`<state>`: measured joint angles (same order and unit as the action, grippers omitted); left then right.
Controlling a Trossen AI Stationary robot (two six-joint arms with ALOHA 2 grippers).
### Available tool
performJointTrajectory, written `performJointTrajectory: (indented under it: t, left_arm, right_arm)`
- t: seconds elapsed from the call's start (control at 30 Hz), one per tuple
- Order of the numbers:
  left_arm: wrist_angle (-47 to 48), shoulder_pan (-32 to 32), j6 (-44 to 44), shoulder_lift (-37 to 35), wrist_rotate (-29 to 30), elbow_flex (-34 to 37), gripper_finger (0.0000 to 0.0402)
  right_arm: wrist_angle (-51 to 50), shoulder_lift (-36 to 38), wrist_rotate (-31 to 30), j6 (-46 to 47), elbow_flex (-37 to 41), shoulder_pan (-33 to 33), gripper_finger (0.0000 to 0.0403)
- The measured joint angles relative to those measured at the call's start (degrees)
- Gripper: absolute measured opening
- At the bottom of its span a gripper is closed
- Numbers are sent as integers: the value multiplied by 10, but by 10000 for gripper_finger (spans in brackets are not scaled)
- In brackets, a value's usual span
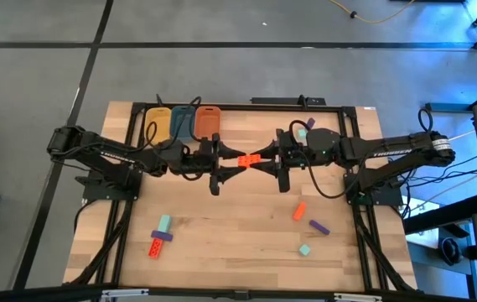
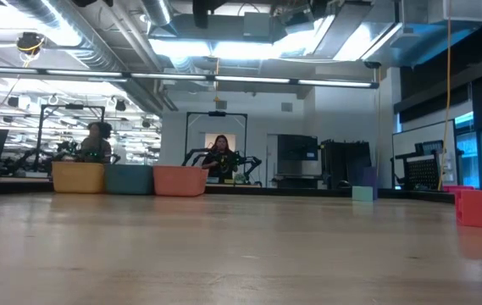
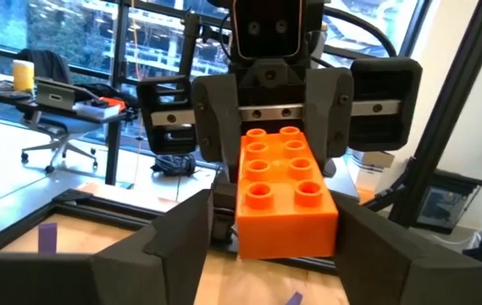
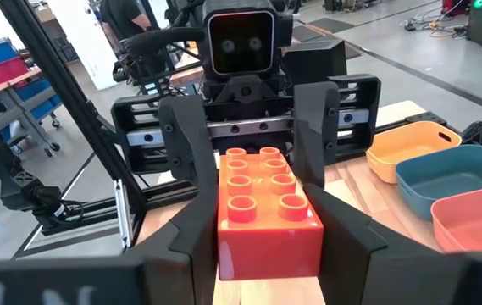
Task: Sort & place blocks by color
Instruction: Put the top orange game piece into the yellow bin
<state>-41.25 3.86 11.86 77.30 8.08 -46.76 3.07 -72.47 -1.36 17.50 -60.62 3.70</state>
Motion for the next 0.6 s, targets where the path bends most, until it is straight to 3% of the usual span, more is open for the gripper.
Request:
performJointTrajectory:
  t: [0.2,0.6]
  left_arm:
    - [0,0,3,0,-3,0,132]
    - [2,0,1,0,-5,0,129]
  right_arm:
    - [-1,0,-2,-3,0,0,159]
    - [0,0,1,18,0,-1,178]
